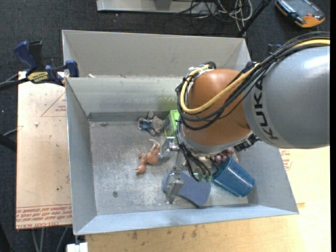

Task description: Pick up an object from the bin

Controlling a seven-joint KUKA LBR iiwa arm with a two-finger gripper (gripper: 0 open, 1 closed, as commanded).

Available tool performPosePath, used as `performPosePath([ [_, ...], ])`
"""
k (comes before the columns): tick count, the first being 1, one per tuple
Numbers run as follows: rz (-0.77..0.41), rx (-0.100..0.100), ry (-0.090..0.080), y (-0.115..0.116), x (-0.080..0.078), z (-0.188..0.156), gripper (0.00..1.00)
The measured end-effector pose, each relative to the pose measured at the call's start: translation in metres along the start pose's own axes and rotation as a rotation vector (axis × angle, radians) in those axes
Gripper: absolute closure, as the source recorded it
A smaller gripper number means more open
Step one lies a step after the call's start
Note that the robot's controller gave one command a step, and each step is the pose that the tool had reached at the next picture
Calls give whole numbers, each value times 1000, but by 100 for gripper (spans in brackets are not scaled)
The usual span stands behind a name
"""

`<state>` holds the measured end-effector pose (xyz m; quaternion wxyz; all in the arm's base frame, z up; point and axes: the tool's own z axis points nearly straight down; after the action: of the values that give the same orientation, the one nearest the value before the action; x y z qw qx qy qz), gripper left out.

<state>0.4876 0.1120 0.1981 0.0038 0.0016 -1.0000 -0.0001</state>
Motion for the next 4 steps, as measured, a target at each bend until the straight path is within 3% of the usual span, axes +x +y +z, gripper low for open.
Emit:
performPosePath([
  [1, 3, -1, -7, -1, -2, -3, 0],
  [2, 61, -4, -15, -15, -26, 26, 0],
  [4, 138, 0, -8, -108, -27, 73, 0],
])
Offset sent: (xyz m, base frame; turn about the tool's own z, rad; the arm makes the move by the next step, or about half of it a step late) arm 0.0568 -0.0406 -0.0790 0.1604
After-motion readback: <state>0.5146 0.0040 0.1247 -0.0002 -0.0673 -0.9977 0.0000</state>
